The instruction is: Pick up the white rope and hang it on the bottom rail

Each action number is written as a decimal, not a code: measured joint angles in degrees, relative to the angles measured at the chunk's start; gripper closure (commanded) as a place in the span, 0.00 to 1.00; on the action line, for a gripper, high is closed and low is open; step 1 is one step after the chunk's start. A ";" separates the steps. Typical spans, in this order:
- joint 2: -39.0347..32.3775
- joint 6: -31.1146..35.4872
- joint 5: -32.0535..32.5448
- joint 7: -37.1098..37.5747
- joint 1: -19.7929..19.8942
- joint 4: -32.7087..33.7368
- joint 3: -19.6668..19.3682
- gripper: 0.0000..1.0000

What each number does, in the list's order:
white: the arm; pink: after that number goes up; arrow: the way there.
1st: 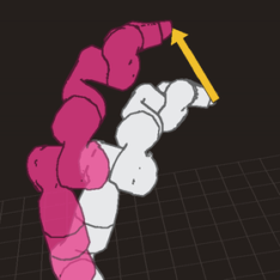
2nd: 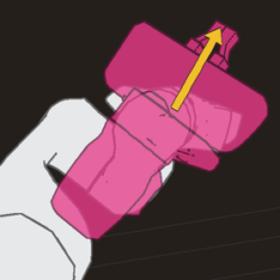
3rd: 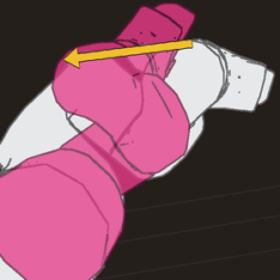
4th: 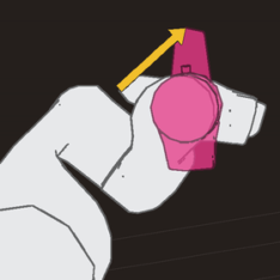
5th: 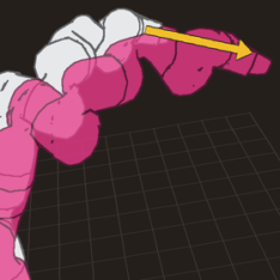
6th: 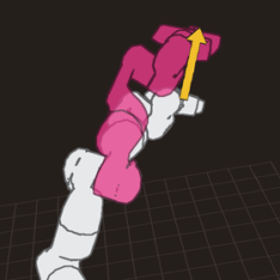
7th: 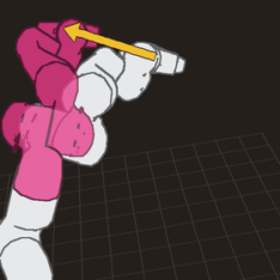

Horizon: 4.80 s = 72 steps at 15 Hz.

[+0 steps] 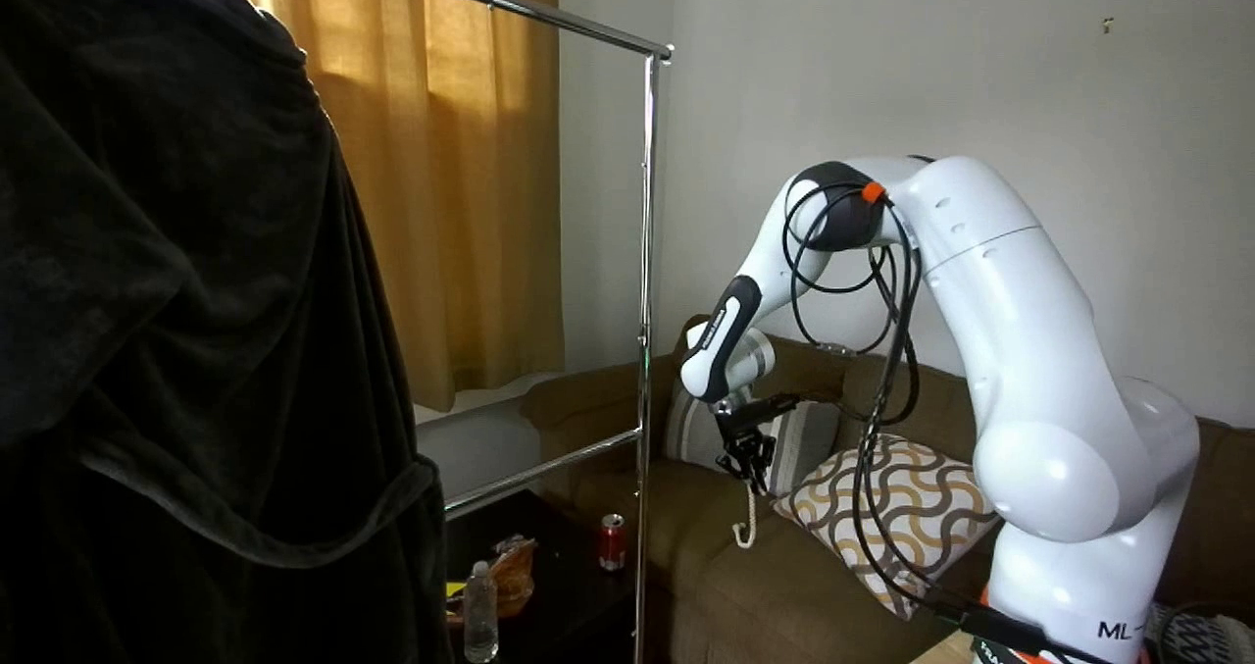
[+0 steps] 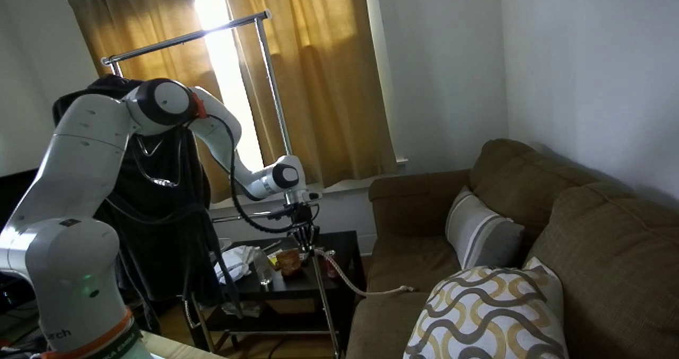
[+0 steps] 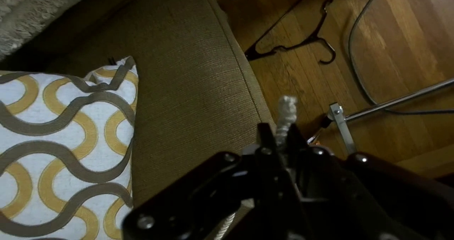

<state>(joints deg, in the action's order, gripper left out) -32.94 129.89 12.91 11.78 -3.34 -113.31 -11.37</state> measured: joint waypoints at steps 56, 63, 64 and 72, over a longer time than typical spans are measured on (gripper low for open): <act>6.24 39.57 -25.26 -52.16 0.06 4.71 24.79 0.97; -1.26 41.61 -18.17 -41.58 -0.86 11.17 24.61 0.97; -2.22 41.63 -16.65 -39.69 -1.07 11.86 24.39 0.97; -6.62 41.63 -10.77 -31.29 -2.76 15.78 22.40 0.32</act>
<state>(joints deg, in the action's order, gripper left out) -39.56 171.52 2.15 -19.50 -6.11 -97.53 11.03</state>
